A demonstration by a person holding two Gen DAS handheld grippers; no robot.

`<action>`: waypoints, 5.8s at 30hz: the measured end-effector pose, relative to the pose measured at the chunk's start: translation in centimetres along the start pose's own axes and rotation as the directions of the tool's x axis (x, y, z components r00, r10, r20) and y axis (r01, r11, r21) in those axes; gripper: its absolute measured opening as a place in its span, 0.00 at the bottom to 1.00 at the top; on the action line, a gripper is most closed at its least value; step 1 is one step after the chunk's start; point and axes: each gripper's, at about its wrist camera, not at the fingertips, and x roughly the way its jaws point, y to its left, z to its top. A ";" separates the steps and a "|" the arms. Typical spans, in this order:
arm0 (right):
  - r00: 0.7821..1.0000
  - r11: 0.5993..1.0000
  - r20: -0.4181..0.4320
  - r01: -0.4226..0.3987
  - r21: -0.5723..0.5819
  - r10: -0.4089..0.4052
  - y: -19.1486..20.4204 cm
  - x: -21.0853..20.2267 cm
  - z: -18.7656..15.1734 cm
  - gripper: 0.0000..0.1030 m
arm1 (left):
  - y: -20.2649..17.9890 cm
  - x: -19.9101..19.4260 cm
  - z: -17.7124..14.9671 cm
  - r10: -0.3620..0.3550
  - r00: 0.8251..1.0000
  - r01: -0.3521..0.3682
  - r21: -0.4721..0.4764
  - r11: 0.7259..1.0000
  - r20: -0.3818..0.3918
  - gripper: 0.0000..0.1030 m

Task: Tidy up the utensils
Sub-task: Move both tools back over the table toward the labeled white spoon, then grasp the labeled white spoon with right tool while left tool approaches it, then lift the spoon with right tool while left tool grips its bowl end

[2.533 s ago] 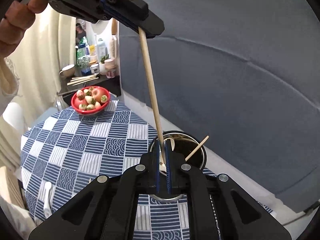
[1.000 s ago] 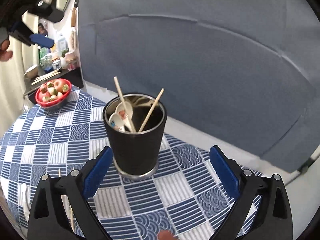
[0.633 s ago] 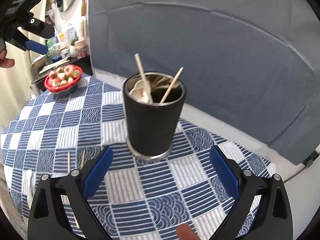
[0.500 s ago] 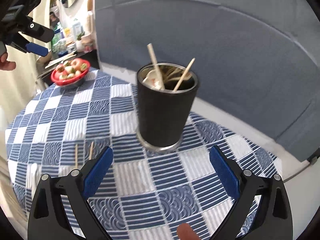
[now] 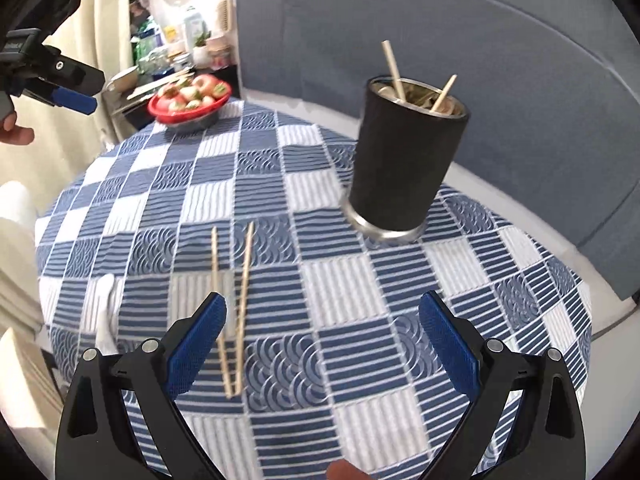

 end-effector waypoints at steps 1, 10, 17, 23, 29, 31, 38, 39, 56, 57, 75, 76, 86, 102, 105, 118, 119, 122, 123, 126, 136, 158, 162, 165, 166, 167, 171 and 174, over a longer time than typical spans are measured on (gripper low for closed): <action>1.000 1.000 -0.002 -0.001 -0.004 0.001 0.4 -0.1 -0.3 0.90 | 0.3 -0.2 -0.7 0.004 1.000 -0.004 -0.002 1.000 -0.003 0.94; 1.000 0.999 0.003 -0.029 -0.038 0.029 4.1 -1.1 -2.7 0.90 | 3.0 -0.7 -5.3 0.030 0.999 -0.030 -0.014 0.999 -0.033 0.94; 1.000 0.999 -0.008 -0.010 -0.049 0.010 6.6 -0.9 -3.7 0.90 | 5.4 -0.2 -7.8 -0.023 0.999 0.023 0.004 1.000 -0.043 0.94; 0.999 0.998 -0.038 0.000 -0.061 -0.002 9.0 -0.4 -3.6 0.90 | 7.1 1.4 -9.1 -0.033 0.994 0.045 0.118 0.992 -0.103 0.94; 0.996 0.999 -0.087 -0.002 -0.049 -0.003 12.0 0.5 -3.7 0.90 | 8.7 3.1 -10.3 -0.037 0.986 0.079 0.258 0.963 -0.165 0.94; 0.995 0.999 -0.100 0.003 -0.040 -0.007 12.8 0.9 -3.7 0.90 | 9.0 3.6 -10.7 -0.029 0.984 0.085 0.327 0.941 -0.173 0.94; 0.988 1.000 -0.151 -0.016 0.002 0.016 15.3 2.1 -3.8 0.90 | 9.7 5.7 -11.1 -0.064 0.963 0.177 0.435 0.883 -0.262 0.94; 0.987 1.000 -0.161 -0.015 0.007 0.015 15.7 2.4 -3.9 0.90 | 9.6 6.1 -11.1 -0.074 0.960 0.195 0.457 0.868 -0.271 0.94; 0.957 0.998 -0.285 -0.036 0.056 0.050 18.5 5.8 -6.0 0.90 | 6.1 11.8 -11.7 -0.040 0.921 0.328 0.713 0.620 -0.389 0.94; 0.955 0.998 -0.293 -0.037 0.054 0.051 18.6 6.1 -6.1 0.90 | 5.8 12.1 -11.8 -0.031 0.920 0.331 0.730 0.598 -0.392 0.94; 0.955 0.996 -0.288 -0.058 0.070 0.075 18.2 6.8 -6.1 0.94 | 5.2 13.2 -13.5 -0.012 0.962 0.247 0.853 0.460 -0.272 0.96; 0.953 0.996 -0.294 -0.052 0.073 0.071 18.3 6.7 -6.1 0.94 | 5.4 13.2 -13.5 -0.013 0.962 0.247 0.853 0.459 -0.271 0.96; 0.955 0.996 -0.283 -0.086 0.036 0.093 18.8 5.7 -5.4 0.48 | 3.7 11.8 -14.6 -0.011 0.940 0.329 0.895 0.302 -0.341 0.61; 0.955 0.989 -0.262 -0.118 0.090 0.138 17.2 5.2 -5.4 0.12 | 1.4 11.3 -13.1 0.018 0.913 0.391 0.889 0.239 -0.407 0.13; 0.962 0.991 -0.242 -0.109 0.082 0.126 16.9 5.0 -5.1 0.11 | 1.1 11.5 -12.7 0.028 0.913 0.388 0.888 0.245 -0.406 0.12; 0.981 0.989 -0.134 -0.127 0.077 0.137 14.1 2.3 -1.8 0.08 | 0.0 10.4 -10.3 0.005 0.926 0.353 0.873 0.336 -0.377 0.11; 0.983 0.990 -0.128 -0.125 0.068 0.133 13.9 2.1 -1.4 0.08 | -0.2 10.5 -10.0 0.000 0.929 0.347 0.871 0.348 -0.370 0.11; 0.986 0.992 -0.108 -0.122 0.043 0.126 13.2 1.4 -0.4 0.08 | -0.5 10.1 -9.4 -0.016 0.934 0.335 0.862 0.379 -0.356 0.11; 0.987 0.992 -0.103 -0.123 0.037 0.127 13.0 1.0 -0.2 0.08 | -0.7 9.9 -9.1 -0.024 0.935 0.334 0.857 0.393 -0.353 0.11; 0.989 0.992 -0.081 -0.123 0.003 0.123 12.2 -0.2 0.6 0.08 | -1.2 9.2 -8.7 -0.044 0.940 0.324 0.847 0.422 -0.338 0.11; 0.993 0.984 -0.033 -0.120 -0.133 0.116 10.3 -3.7 3.3 0.07 | -3.8 6.9 -7.4 -0.067 0.960 0.268 0.835 0.481 -0.270 0.09; 0.978 0.923 0.147 -0.086 -0.376 0.151 5.1 -12.6 5.8 0.06 | -11.2 1.6 -7.7 -0.102 0.993 0.106 0.788 0.606 -0.055 0.02; 0.976 0.911 0.157 -0.076 -0.406 0.151 4.8 -13.4 5.7 0.07 | -11.5 1.2 -7.6 -0.111 0.993 0.105 0.767 0.634 -0.044 0.12; 0.972 0.907 0.157 -0.095 -0.411 0.173 4.3 -13.8 6.2 0.06 | -11.2 0.8 -7.0 -0.101 0.995 0.070 0.755 0.652 -0.005 0.37; 0.972 0.906 0.158 -0.094 -0.412 0.173 4.2 -13.9 6.3 0.06 | -11.0 0.5 -6.8 -0.115 0.993 0.080 0.747 0.660 -0.005 0.38; 0.971 0.905 0.162 -0.095 -0.414 0.176 4.1 -13.9 6.5 0.06 | -10.9 0.2 -6.4 -0.133 0.991 0.096 0.736 0.670 -0.008 0.39; 0.961 0.910 0.189 -0.111 -0.400 0.200 3.5 -13.9 7.7 0.06 | -11.2 0.3 -5.3 -0.138 0.990 0.102 0.750 0.654 -0.015 0.50; 0.956 0.917 0.211 -0.110 -0.384 0.203 3.0 -14.0 8.9 0.06 | -11.3 1.2 -4.3 -0.138 0.990 0.119 0.769 0.628 -0.040 0.43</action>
